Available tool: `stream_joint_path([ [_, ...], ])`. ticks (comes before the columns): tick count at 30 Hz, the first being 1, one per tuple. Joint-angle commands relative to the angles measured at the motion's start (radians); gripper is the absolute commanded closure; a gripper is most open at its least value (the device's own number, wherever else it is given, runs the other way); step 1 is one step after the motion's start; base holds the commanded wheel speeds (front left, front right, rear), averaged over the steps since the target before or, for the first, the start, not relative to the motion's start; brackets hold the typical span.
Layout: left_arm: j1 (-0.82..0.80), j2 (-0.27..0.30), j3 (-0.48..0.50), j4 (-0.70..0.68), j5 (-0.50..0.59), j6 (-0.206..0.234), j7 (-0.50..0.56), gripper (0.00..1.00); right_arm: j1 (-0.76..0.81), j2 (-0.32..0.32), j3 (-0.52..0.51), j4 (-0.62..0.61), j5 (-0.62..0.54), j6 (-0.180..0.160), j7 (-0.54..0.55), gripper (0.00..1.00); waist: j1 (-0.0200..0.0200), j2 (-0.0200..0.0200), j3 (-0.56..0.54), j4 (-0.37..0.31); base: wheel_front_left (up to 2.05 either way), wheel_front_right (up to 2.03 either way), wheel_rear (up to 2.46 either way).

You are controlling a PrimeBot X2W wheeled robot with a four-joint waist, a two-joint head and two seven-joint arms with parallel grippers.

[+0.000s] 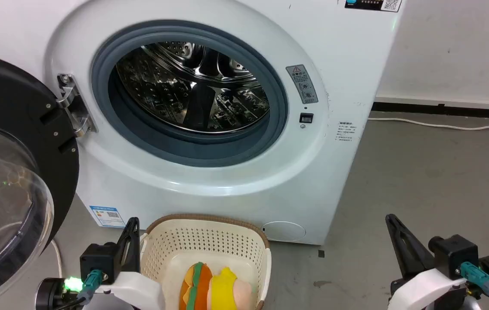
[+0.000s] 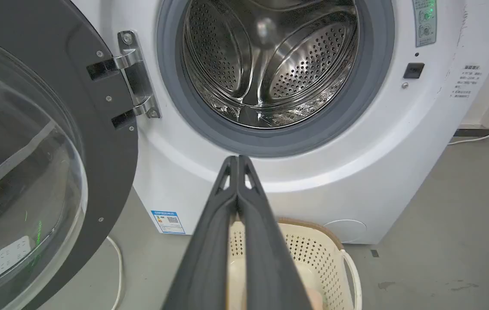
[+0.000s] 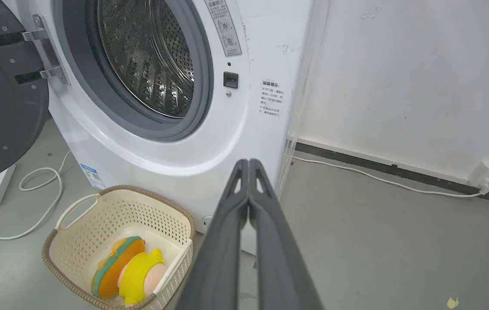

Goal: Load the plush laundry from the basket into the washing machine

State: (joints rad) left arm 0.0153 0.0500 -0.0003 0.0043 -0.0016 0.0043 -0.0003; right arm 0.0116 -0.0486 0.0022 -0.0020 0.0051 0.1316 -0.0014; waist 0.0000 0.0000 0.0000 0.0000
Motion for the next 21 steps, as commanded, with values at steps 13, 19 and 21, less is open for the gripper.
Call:
stream_joint_path([
  [13,-0.015,0.000,0.000,-0.004,0.002,-0.004,0.000,1.00,-0.012,-0.002,-0.002,0.002,-0.005,-0.001,0.001,1.00,0.0000,0.0000,0.000,0.000,0.00,0.00,0.00],
  [19,-0.015,0.000,0.000,-0.004,0.002,-0.004,0.000,1.00,-0.012,-0.002,-0.002,0.002,-0.005,-0.001,0.001,1.00,0.0000,0.0000,0.000,0.000,0.00,0.00,0.00],
  [21,-0.015,0.000,0.000,-0.004,0.002,-0.004,0.000,1.00,-0.012,-0.002,-0.002,0.002,-0.005,-0.001,0.001,1.00,0.0000,0.0000,0.000,0.000,0.00,0.00,0.00],
])
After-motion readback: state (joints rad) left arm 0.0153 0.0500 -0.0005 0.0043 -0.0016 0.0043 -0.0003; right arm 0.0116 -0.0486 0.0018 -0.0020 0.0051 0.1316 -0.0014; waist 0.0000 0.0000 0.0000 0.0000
